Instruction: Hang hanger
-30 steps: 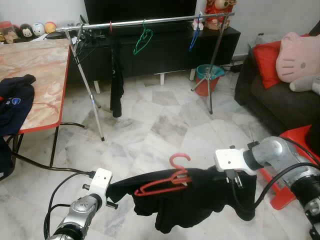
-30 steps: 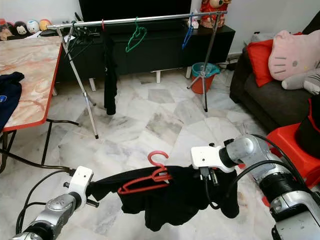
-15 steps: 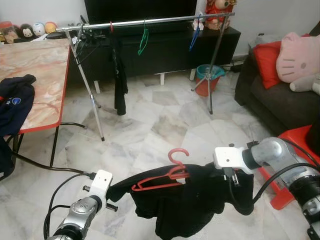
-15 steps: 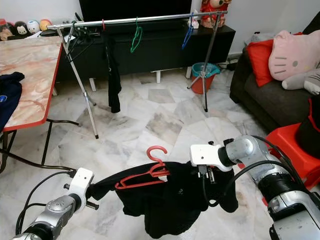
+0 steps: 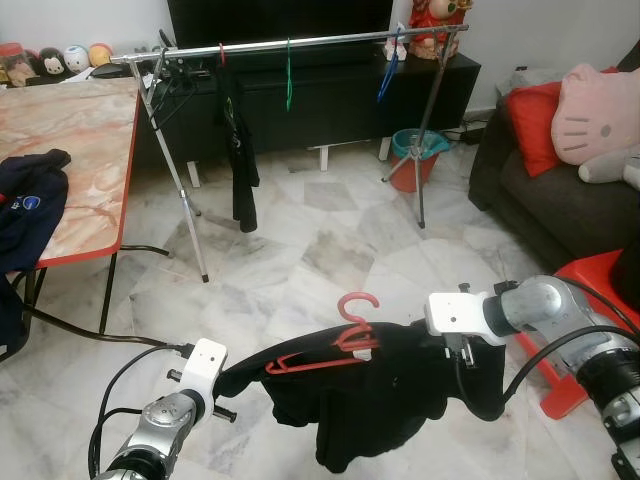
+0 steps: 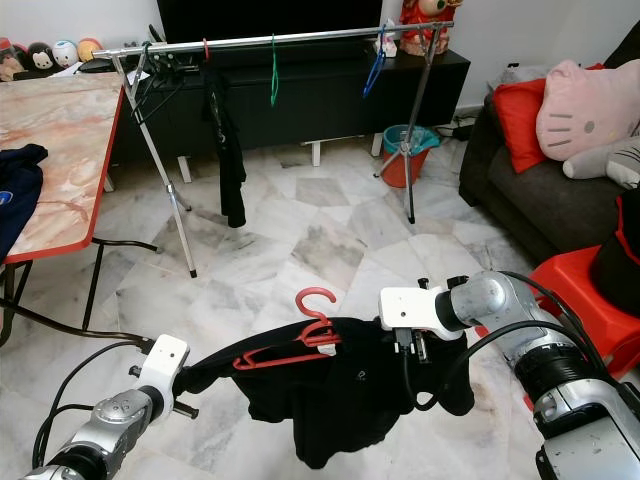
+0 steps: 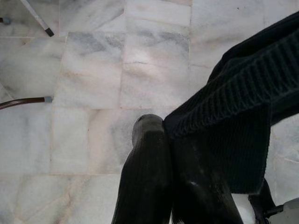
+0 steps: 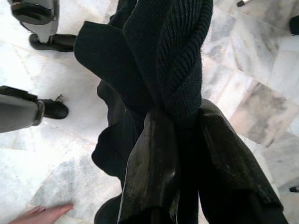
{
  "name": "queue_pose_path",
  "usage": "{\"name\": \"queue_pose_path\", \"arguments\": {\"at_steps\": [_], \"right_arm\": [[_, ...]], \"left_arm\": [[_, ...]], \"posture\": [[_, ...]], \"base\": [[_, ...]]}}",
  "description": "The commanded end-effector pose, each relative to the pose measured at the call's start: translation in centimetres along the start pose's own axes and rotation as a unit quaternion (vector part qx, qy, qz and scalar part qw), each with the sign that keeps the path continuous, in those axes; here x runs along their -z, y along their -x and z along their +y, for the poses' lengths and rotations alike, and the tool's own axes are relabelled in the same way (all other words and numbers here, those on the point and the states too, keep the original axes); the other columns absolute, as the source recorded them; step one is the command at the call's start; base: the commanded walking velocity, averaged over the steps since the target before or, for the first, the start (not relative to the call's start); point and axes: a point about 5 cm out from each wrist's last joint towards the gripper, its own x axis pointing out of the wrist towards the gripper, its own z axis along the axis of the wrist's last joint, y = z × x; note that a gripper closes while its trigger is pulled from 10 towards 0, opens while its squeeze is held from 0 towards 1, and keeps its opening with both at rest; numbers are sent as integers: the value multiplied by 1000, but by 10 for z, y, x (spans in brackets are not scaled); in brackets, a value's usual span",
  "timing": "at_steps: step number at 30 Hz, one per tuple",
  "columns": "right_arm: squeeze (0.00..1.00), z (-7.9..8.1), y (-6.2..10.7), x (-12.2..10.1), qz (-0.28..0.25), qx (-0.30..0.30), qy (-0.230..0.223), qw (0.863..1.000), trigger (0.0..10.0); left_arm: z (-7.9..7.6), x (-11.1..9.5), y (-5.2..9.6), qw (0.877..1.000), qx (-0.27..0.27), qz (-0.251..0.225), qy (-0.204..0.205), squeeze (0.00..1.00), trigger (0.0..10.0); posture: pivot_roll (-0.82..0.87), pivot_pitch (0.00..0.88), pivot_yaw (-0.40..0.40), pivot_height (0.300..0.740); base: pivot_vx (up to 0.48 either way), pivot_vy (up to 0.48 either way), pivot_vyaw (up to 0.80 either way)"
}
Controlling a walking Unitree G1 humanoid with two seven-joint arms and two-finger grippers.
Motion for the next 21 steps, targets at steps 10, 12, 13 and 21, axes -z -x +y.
{"name": "queue_pose_path", "arguments": {"at_steps": [10,12,13,21], "right_arm": [[0,-25,23,5,20,95,-4,995,0],[0,-25,22,4,19,95,-3,995,0],[0,-25,21,4,19,95,-3,995,0],[0,-10,12,11,57,48,19,997,0]], "left_arm": [[21,29,13,997,-31,68,-7,0,10000],[21,29,13,997,-31,68,-7,0,10000],[21,29,13,997,-31,68,-7,0,10000],[30,5,9,999,-29,29,26,0,10000]], "posture": [[56,0,-13,740],[56,0,-13,740],[57,0,-14,740],[65,0,-15,740]], "base": [[0,0,0],[0,0,0],[0,0,0],[0,0,0]]}}
